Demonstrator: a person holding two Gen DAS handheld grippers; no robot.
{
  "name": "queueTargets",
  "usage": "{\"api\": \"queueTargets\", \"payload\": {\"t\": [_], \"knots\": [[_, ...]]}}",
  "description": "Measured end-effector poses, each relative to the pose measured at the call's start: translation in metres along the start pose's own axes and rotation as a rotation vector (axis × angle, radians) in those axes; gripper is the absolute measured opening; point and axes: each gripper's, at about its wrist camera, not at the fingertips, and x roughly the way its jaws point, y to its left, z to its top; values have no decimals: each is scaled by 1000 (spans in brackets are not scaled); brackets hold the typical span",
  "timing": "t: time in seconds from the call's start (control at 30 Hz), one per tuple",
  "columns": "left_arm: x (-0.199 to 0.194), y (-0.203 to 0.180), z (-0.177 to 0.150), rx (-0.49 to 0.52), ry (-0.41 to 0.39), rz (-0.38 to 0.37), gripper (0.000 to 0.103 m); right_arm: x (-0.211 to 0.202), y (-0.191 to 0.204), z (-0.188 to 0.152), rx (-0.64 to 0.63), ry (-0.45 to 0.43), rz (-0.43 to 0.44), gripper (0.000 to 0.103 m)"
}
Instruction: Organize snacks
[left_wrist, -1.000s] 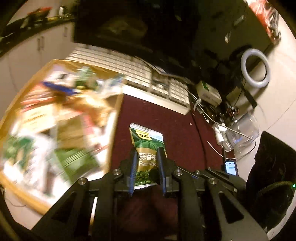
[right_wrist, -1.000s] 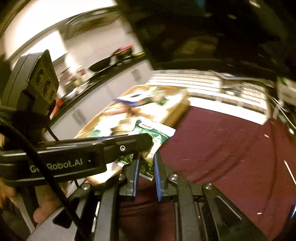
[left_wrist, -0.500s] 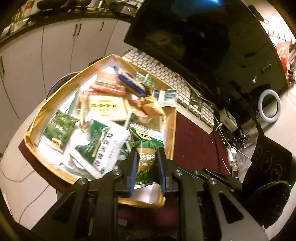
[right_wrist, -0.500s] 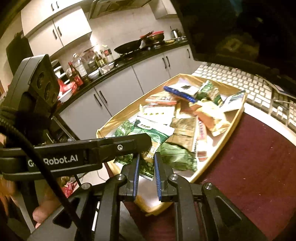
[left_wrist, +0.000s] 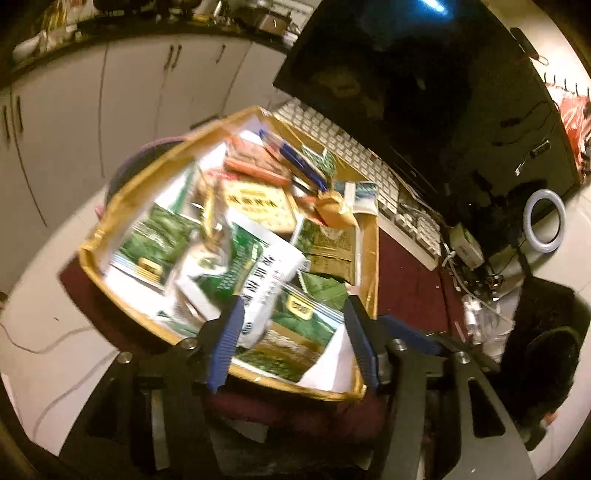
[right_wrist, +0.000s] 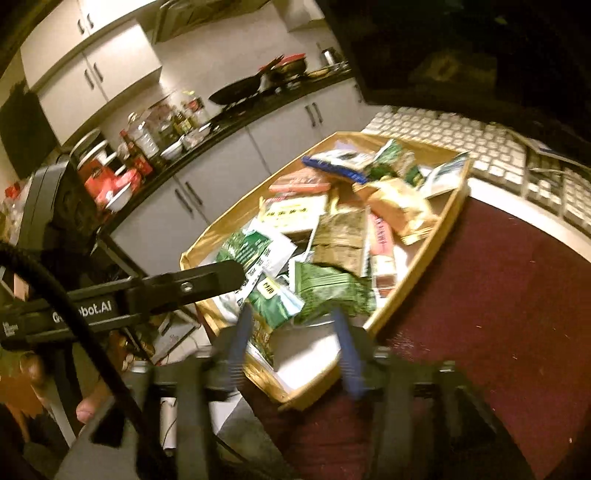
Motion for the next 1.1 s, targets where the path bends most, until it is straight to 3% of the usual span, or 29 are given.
{"api": "queueTargets", "payload": {"t": [0.07, 0.13, 0.23, 0.37, 0.6, 1.1], "knots": [[-9, -5, -3, 36, -45, 69, 75, -8, 3, 0, 5, -22, -23, 66], [-14, -12, -6, 79, -88, 152, 80, -11, 6, 0, 1, -30, -52, 71], [-19, -23, -10, 129, -117, 267, 81, -15, 12, 1, -23, -46, -84, 73], [-22, -30, -15, 165, -145, 356, 82, -20, 12, 3, -18, -70, -110, 74], [-29, -31, -16, 172, -175, 418, 82, -23, 13, 3, -14, -85, -153, 74], [-35, -30, -26, 184, -166, 431, 82, -27, 26, 2, -31, -95, -228, 74]]}}
